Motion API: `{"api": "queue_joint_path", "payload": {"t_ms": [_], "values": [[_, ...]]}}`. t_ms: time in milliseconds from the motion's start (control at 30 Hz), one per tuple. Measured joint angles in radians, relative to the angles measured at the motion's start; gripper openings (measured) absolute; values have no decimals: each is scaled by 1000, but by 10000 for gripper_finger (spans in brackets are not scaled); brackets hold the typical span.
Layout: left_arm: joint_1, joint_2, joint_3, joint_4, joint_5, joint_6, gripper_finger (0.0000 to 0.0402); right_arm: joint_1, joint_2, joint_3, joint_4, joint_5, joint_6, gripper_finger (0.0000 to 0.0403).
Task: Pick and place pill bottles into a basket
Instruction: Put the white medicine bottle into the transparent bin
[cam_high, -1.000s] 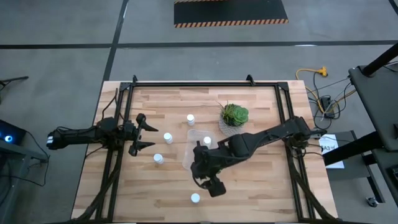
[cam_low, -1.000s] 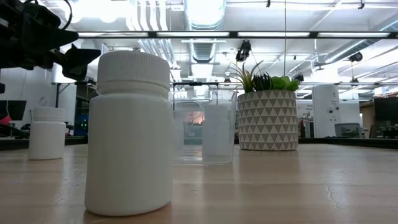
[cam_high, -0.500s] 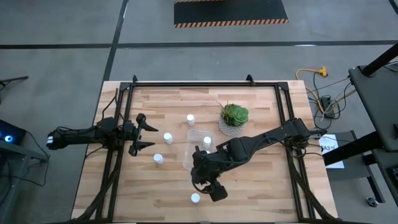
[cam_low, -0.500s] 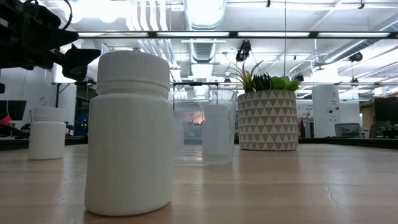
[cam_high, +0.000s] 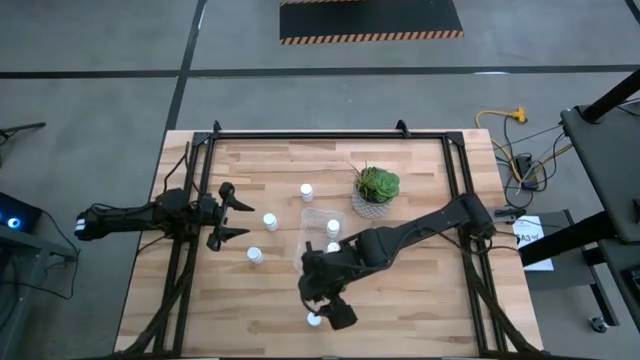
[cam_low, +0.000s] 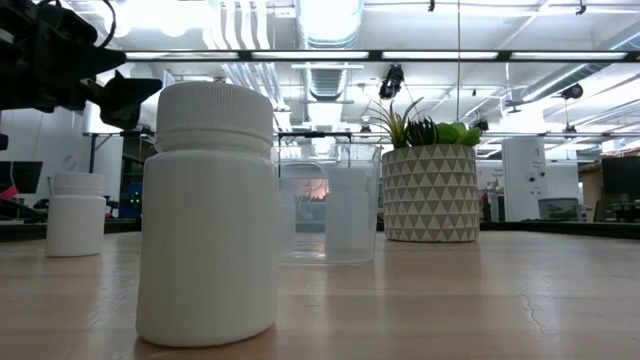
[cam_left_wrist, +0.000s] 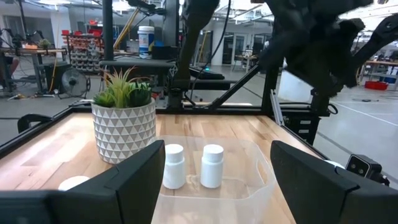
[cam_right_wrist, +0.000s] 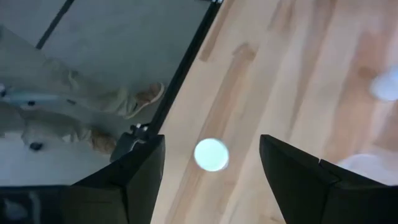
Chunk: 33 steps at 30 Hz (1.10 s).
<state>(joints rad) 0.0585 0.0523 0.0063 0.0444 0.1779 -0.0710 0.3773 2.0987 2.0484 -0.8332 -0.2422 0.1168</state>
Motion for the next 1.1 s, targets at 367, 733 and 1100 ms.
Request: {"api": "queue_joint_path", "payload": {"t_ms": [367, 733, 1100], "values": [[0, -1, 0, 0, 0, 0, 274, 44, 132, 87, -7, -6, -97, 249], [0, 0, 0, 0, 0, 0, 274, 59, 233, 136, -18, 10, -178, 249], [0, -2, 0, 0, 0, 0, 274, 54, 242, 130, -12, 62, -241, 249]]}}
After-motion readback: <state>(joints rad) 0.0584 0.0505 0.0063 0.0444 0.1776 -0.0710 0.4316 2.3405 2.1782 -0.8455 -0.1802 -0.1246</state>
